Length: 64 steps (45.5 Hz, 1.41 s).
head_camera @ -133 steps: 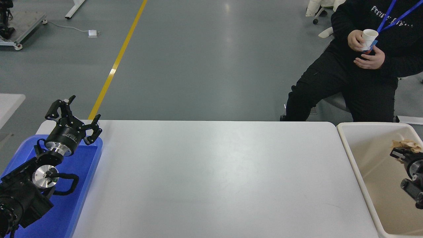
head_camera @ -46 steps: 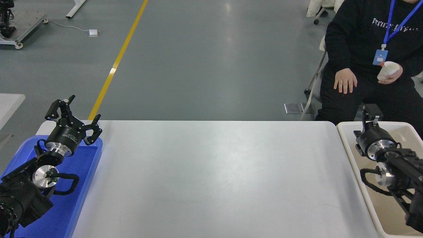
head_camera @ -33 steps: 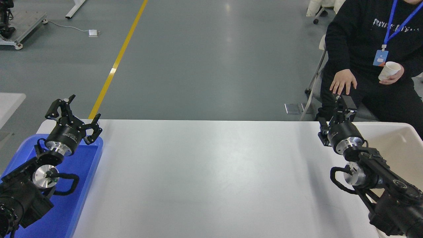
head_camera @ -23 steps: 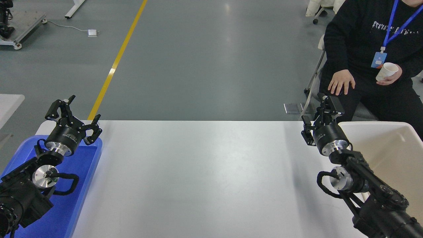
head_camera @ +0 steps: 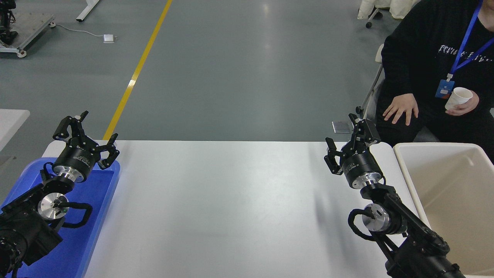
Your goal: Clean the table surface
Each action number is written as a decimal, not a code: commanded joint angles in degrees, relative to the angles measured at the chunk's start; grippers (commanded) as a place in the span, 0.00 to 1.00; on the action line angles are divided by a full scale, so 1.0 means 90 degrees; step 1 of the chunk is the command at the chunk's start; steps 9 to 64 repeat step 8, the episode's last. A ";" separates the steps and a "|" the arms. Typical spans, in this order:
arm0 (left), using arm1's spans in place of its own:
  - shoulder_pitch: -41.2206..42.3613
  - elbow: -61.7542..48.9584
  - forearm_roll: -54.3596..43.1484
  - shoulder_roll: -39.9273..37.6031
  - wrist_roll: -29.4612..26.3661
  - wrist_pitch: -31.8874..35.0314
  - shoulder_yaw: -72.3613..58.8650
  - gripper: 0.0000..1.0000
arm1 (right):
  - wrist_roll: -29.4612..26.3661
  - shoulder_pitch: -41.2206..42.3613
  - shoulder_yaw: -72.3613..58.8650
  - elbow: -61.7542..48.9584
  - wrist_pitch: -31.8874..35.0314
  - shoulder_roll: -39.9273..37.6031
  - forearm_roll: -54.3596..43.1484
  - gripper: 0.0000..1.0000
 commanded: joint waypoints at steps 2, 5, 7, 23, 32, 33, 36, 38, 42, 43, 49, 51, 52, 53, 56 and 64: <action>0.0000 0.0000 0.0004 0.0000 0.0000 0.0000 -0.0001 1.00 | 0.0011 -0.0027 0.0160 -0.0232 0.0030 0.0007 0.0505 1.00; 0.0000 0.0000 0.0004 0.0000 0.0000 0.0000 -0.0001 1.00 | 0.0011 -0.0017 0.0150 -0.0340 0.0031 0.0007 0.0515 1.00; 0.0009 0.0000 0.0004 0.0000 0.0000 0.0000 -0.0001 1.00 | 0.0002 -0.0017 0.0150 -0.0408 0.0040 -0.0003 0.0515 1.00; 0.0009 0.0000 0.0004 0.0000 0.0000 0.0000 -0.0001 1.00 | 0.0002 -0.0017 0.0150 -0.0428 0.0050 -0.0003 0.0515 1.00; 0.0009 0.0000 0.0004 0.0000 0.0000 0.0000 -0.0001 1.00 | 0.0002 -0.0017 0.0150 -0.0428 0.0050 -0.0003 0.0515 1.00; 0.0009 0.0000 0.0004 0.0000 0.0000 0.0000 -0.0001 1.00 | 0.0002 -0.0017 0.0150 -0.0428 0.0050 -0.0003 0.0515 1.00; 0.0009 0.0000 0.0004 0.0000 0.0000 0.0000 -0.0001 1.00 | 0.0002 -0.0017 0.0150 -0.0428 0.0050 -0.0003 0.0515 1.00; 0.0009 0.0000 0.0004 0.0000 0.0000 0.0000 -0.0001 1.00 | 0.0002 -0.0017 0.0150 -0.0428 0.0050 -0.0003 0.0515 1.00; 0.0009 0.0000 0.0004 0.0000 0.0000 0.0000 -0.0001 1.00 | 0.0002 -0.0017 0.0150 -0.0428 0.0050 -0.0003 0.0515 1.00; 0.0009 0.0000 0.0004 0.0000 0.0000 0.0000 -0.0001 1.00 | 0.0002 -0.0017 0.0150 -0.0428 0.0050 -0.0003 0.0515 1.00; 0.0009 0.0000 0.0004 0.0000 0.0000 0.0000 -0.0001 1.00 | 0.0002 -0.0017 0.0150 -0.0428 0.0050 -0.0003 0.0515 1.00; 0.0009 0.0000 0.0004 0.0000 0.0000 0.0000 -0.0001 1.00 | 0.0002 -0.0017 0.0150 -0.0428 0.0050 -0.0003 0.0515 1.00; 0.0009 0.0000 0.0004 0.0000 0.0000 0.0000 -0.0001 1.00 | 0.0002 -0.0017 0.0150 -0.0428 0.0050 -0.0003 0.0515 1.00; 0.0009 0.0000 0.0004 0.0000 0.0000 0.0000 -0.0001 1.00 | 0.0002 -0.0017 0.0150 -0.0428 0.0050 -0.0003 0.0515 1.00; 0.0009 0.0000 0.0004 0.0000 0.0000 0.0000 -0.0001 1.00 | 0.0002 -0.0017 0.0150 -0.0428 0.0050 -0.0003 0.0515 1.00; 0.0009 0.0000 0.0004 0.0000 0.0000 0.0000 -0.0001 1.00 | 0.0002 -0.0017 0.0150 -0.0428 0.0050 -0.0003 0.0515 1.00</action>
